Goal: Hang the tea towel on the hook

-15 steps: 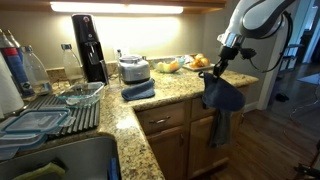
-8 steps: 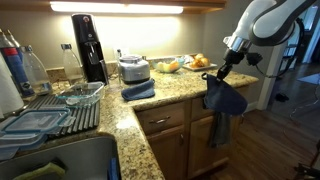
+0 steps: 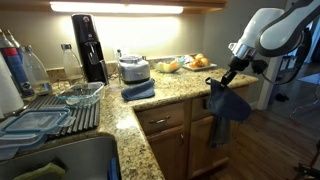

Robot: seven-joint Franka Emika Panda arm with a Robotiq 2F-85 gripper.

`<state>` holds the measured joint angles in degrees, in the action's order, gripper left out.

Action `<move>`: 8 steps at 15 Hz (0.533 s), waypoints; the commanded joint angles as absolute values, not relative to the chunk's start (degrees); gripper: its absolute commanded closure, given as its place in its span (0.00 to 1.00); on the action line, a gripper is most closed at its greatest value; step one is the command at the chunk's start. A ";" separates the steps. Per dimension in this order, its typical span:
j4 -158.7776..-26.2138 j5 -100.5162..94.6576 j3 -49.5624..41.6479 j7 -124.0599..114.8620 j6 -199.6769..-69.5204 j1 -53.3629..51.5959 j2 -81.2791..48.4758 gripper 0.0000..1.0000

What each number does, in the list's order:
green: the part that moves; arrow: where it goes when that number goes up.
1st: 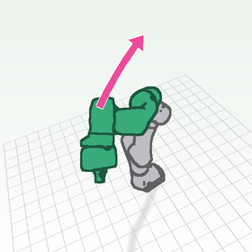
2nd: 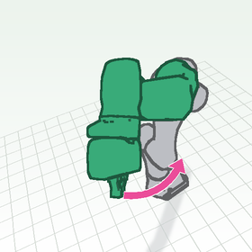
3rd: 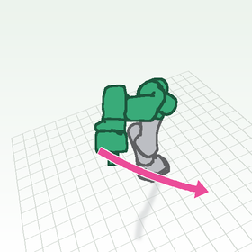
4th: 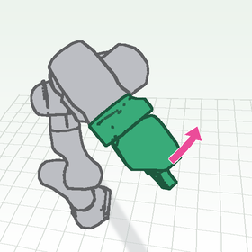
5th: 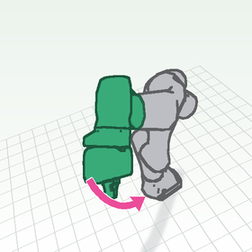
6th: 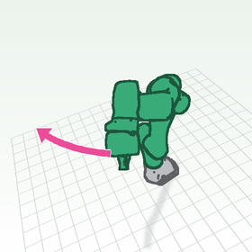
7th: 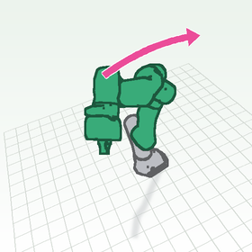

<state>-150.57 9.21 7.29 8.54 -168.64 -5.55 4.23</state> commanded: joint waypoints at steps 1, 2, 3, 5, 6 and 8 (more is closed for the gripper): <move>-150.39 8.67 6.36 8.02 -168.62 -6.44 4.04 0.89; -150.28 8.68 6.36 8.02 -168.62 -6.43 3.95 0.89; -150.25 8.68 6.36 8.02 -168.62 -6.43 3.95 0.89; -150.20 8.68 6.36 8.02 -168.61 -6.44 3.95 0.89; -150.19 8.68 6.36 8.02 -168.61 -6.44 3.95 0.89; -151.83 7.18 6.57 6.94 -170.51 -6.08 4.64 0.95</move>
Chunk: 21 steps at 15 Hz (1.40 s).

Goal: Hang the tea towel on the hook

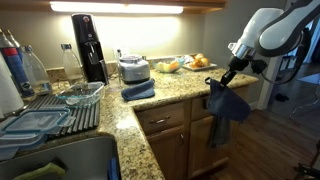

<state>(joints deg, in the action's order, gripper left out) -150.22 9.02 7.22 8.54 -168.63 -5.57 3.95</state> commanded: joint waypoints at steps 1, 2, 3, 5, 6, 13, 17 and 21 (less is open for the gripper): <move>-152.44 7.79 6.60 7.22 -170.88 -6.36 4.94 0.95; -153.39 8.13 6.71 7.22 -171.51 -6.58 5.41 0.95; -154.08 8.21 6.80 7.11 -171.83 -6.69 5.71 0.95; -155.70 9.79 7.77 7.86 -172.86 -6.53 6.17 0.95; -156.41 10.84 7.89 8.41 -173.36 -6.92 6.23 0.95; -158.84 19.78 8.82 11.20 -177.97 -9.45 3.32 0.95; -157.32 26.56 8.97 14.97 -180.46 -11.03 -0.30 0.95; -155.16 31.15 10.49 18.88 -181.27 -10.04 -3.99 0.95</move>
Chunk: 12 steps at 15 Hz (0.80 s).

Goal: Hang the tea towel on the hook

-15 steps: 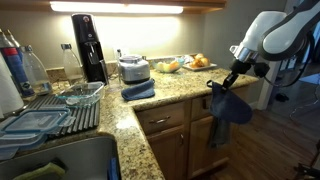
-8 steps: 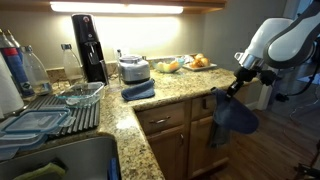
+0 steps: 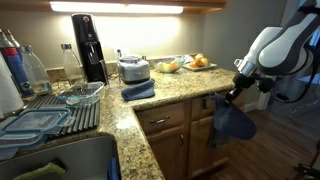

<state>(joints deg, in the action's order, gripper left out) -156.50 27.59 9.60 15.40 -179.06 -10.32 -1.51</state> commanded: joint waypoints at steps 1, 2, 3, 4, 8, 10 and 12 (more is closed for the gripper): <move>-154.39 32.16 10.97 19.99 -181.41 -9.56 -4.89 0.95; -153.64 33.39 11.71 21.21 -181.21 -9.01 -5.54 0.95; -152.92 34.15 12.13 22.19 -181.26 -8.46 -6.46 0.95; -152.40 34.74 12.50 23.03 -181.56 -8.00 -7.23 0.95; -150.10 37.17 14.56 26.70 -181.71 -4.93 -10.46 0.95; -148.92 37.96 15.76 28.48 -181.91 -2.80 -12.32 0.95; -147.84 38.37 17.06 29.83 -182.16 -0.65 -14.18 0.95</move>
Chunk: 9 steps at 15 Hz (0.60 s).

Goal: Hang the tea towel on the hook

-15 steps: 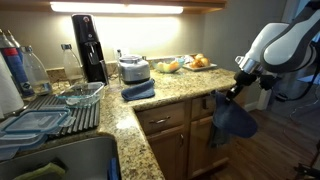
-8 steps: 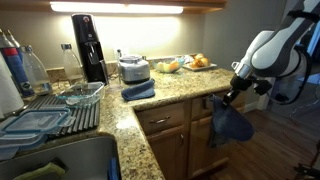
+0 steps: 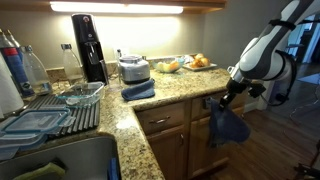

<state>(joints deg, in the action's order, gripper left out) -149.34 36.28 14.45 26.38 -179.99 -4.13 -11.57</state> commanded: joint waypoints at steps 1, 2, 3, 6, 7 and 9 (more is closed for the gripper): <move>-147.19 38.47 17.79 30.46 -182.40 0.49 -15.26 0.95; -146.72 38.33 18.39 30.82 -182.59 1.54 -16.21 0.95; -146.17 38.21 19.04 31.28 -182.86 2.65 -17.29 0.95; -144.84 37.48 20.98 31.79 -184.02 5.66 -20.19 0.95; -144.33 37.22 21.44 31.89 -184.24 6.54 -21.20 0.95; -143.54 36.74 22.05 32.35 -184.62 7.84 -22.93 0.95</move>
<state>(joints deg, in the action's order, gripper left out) -144.70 36.62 19.88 30.34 -182.58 4.66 -20.44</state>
